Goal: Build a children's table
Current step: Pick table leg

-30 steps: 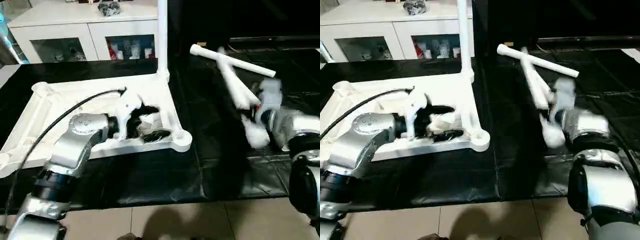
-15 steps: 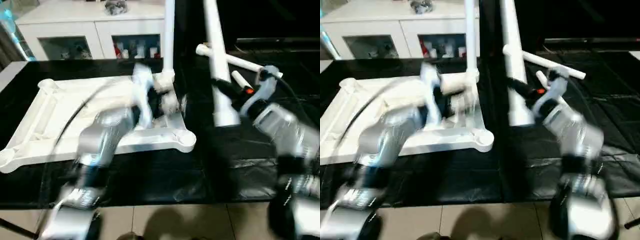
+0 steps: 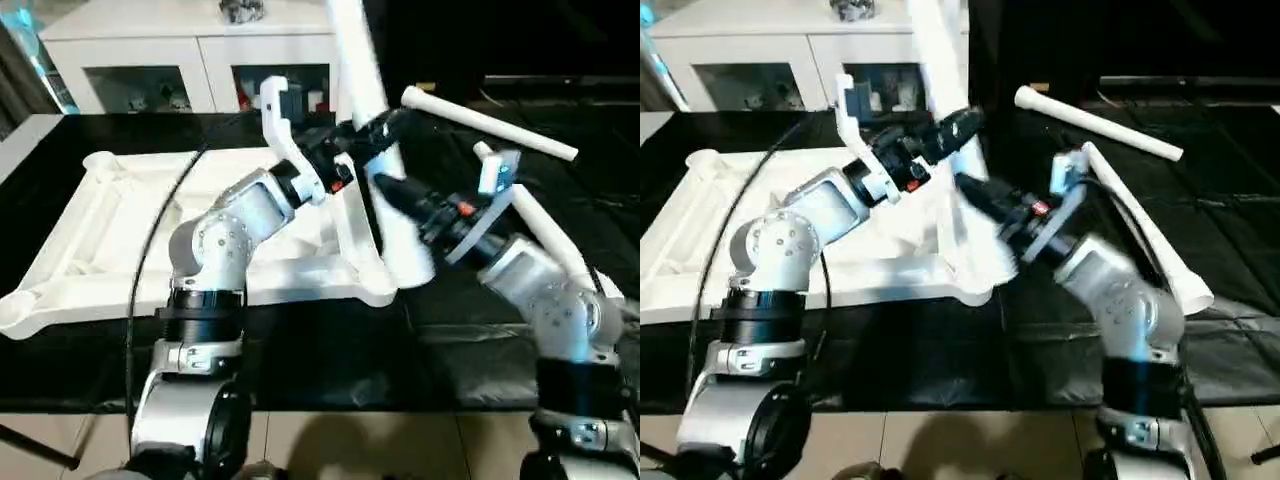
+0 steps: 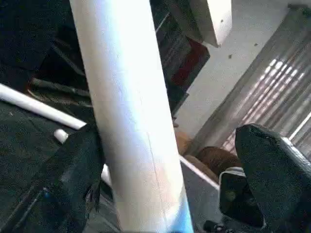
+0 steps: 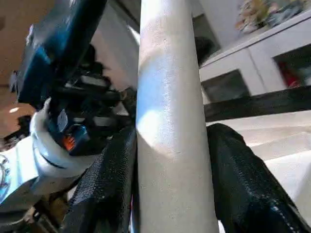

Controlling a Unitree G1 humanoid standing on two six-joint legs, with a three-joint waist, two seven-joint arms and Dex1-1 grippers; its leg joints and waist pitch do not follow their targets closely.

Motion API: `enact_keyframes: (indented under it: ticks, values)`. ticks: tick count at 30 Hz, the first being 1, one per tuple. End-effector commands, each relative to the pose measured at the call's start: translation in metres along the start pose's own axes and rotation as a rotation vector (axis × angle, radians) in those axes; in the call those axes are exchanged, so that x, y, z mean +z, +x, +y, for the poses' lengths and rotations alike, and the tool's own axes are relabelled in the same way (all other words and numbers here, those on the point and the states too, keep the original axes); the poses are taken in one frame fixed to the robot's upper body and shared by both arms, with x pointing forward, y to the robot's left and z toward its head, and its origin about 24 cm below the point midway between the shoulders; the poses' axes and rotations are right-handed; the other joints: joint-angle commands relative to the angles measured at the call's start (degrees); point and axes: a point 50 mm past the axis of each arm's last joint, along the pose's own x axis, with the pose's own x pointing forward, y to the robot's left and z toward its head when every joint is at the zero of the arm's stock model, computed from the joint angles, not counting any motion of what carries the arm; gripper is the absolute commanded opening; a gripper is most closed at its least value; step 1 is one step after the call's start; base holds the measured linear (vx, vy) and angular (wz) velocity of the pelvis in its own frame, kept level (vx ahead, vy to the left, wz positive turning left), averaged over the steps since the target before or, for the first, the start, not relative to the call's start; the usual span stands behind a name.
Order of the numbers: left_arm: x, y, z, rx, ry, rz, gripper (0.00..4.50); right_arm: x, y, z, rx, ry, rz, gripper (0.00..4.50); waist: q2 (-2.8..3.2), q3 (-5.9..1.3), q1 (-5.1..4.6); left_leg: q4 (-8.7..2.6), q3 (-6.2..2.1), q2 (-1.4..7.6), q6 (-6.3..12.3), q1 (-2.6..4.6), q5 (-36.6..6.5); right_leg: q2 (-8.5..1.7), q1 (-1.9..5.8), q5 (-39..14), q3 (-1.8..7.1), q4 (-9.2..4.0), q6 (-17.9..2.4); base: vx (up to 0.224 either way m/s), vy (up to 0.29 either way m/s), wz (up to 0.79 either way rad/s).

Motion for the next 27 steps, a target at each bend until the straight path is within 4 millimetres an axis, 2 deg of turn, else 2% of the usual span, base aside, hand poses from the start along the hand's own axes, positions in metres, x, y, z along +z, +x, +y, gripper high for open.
enact_keyframes:
  ticks: [1,3,5,8,9,11,14,16,19,27]
  values:
    - [0.007,0.005,-0.007,-0.023,-0.001,-0.011,4.5,-0.001,0.002,0.006,0.019,-0.015,0.02,1.82,-1.27,-4.51,0.27,-3.55,-1.35,3.0,3.67,1.01,-7.94,-4.45,3.0,-17.78,2.73,-4.35,-8.07,0.0,0.0,0.0]
    - [0.006,0.006,-0.002,0.029,-0.005,-0.002,4.32,-0.003,0.004,0.006,-0.007,-0.054,0.042,1.82,-1.32,-4.45,0.24,-3.57,-1.33,2.99,4.04,1.02,-7.63,-4.43,3.02,-18.0,2.67,-4.45,-7.78,0.0,0.0,0.0]
    - [0.006,0.007,0.004,0.109,-0.011,0.004,4.14,-0.006,0.008,0.006,-0.044,-0.107,0.068,1.82,-1.31,-4.36,0.11,-3.58,-1.32,2.95,3.25,1.09,-8.14,-4.35,2.95,-19.04,2.63,-4.59,-7.1,0.0,0.0,0.0]
    - [0.007,0.007,0.005,0.147,0.012,-0.002,4.0,-0.007,0.011,0.006,-0.074,-0.145,0.078,1.82,-1.32,-4.25,0.02,-3.72,-1.42,2.94,2.83,1.12,-8.99,-4.38,2.95,-21.44,2.59,-4.89,-5.88,0.0,0.0,0.0]
    - [0.008,0.008,0.005,0.152,0.021,-0.006,3.72,-0.007,0.012,0.006,-0.079,-0.156,0.082,1.82,-1.32,-4.28,-0.01,-3.72,-1.43,2.97,2.75,1.17,-9.11,-4.39,2.95,-21.41,2.6,-4.89,-5.83,0.0,0.0,0.0]
    - [0.01,0.008,0.005,0.167,0.039,-0.017,3.69,-0.008,0.014,0.006,-0.092,-0.18,0.091,1.82,-1.3,-4.26,-0.04,-3.78,-1.49,3.03,2.8,1.11,-8.99,-4.32,2.91,-20.6,2.63,-4.86,-5.73,0.0,0.0,0.0]
    - [0.015,0.01,0.005,0.202,0.034,-0.066,3.28,-0.011,0.017,0.007,-0.111,-0.214,0.099,1.82,-1.28,-4.41,0.03,-3.68,-1.46,3.05,2.9,1.06,-8.33,-4.42,3.03,-18.67,2.67,-4.59,-6.35,0.0,0.0,0.0]
    - [0.016,0.011,0.005,0.208,0.039,-0.076,3.22,-0.011,0.019,0.007,-0.116,-0.22,0.091,1.82,-1.34,-4.38,-0.02,-3.63,-1.4,3.04,3.31,1.01,-8.27,-4.41,3.0,-18.01,2.66,-4.56,-6.83,0.0,0.0,0.0]
    - [0.015,0.012,0.003,0.217,0.028,-0.083,2.83,-0.012,0.021,0.007,-0.125,-0.233,0.08,1.82,-1.23,-4.41,0.0,-3.58,-1.39,3.14,3.71,1.04,-7.9,-4.43,2.97,-17.24,2.69,-4.44,-7.4,0.0,0.0,0.0]
    - [0.01,0.014,0.002,0.255,0.007,-0.086,2.25,-0.013,0.024,0.009,-0.13,-0.26,0.073,1.82,-1.19,-4.36,-0.08,-3.62,-1.47,3.13,3.66,0.99,-8.56,-4.35,3.05,-17.47,2.67,-4.48,-7.18,0.0,0.0,0.0]
